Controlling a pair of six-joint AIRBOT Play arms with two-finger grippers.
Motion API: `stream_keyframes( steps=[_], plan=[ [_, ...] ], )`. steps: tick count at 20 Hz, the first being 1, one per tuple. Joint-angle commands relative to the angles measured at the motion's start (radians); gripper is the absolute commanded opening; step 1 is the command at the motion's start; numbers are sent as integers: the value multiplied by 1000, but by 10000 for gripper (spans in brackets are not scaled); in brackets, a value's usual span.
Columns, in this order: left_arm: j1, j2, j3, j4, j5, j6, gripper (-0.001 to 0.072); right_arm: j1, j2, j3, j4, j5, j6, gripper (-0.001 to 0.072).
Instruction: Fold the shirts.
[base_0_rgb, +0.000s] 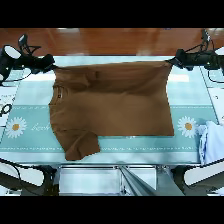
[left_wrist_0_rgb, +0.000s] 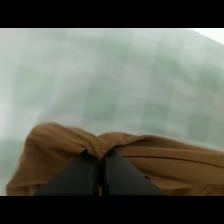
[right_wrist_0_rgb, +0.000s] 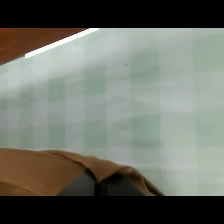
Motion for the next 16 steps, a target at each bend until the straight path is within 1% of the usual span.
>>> stream_keyframes(
  steps=[1,3,4,7,9,12,16],
  plan=[
    [19,-15,26,-11,-173,65,19,0,-32,34,-98,101,6,26],
    [38,-3,19,-11,-276,89,19,0,-32,34,-179,182,6,26],
    [44,7,4,-10,-319,118,20,0,-32,34,-214,220,7,26],
    [59,21,-50,-11,-409,148,20,0,-32,10,-243,283,4,26],
    [57,21,-95,-11,-445,161,19,0,-32,-21,-243,287,4,26],
    [60,21,-172,-10,-454,162,20,0,-32,-67,-243,292,4,26],
    [60,21,-195,-11,-489,161,20,0,-32,-111,-246,314,4,26]
  ],
)
